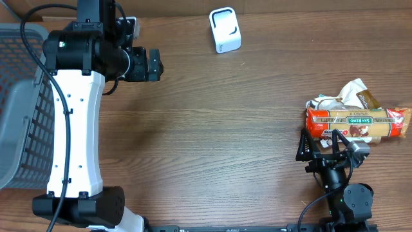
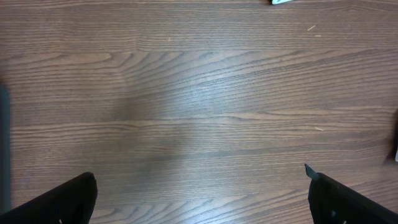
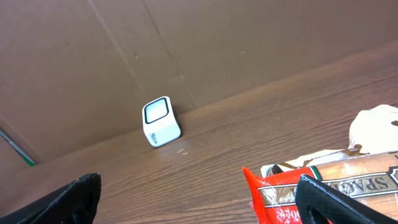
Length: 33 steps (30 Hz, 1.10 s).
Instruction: Scan the item barcode
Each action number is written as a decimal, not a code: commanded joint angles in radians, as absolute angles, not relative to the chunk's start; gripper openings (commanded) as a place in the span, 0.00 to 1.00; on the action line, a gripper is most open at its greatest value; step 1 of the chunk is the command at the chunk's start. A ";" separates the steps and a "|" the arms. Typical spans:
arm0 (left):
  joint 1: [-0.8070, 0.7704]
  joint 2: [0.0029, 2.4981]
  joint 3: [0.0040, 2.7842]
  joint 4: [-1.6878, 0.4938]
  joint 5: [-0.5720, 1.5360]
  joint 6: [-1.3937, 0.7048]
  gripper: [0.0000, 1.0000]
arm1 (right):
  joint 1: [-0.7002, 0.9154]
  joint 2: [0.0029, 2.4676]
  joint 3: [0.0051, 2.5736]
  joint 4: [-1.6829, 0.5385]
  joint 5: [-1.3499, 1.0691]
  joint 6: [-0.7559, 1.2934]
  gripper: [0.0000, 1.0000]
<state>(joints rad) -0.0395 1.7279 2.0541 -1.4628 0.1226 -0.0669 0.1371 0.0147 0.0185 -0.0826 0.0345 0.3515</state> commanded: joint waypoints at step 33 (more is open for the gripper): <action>-0.051 0.769 0.852 -0.548 0.112 0.039 1.00 | 0.130 0.003 0.008 -0.079 0.047 0.343 1.00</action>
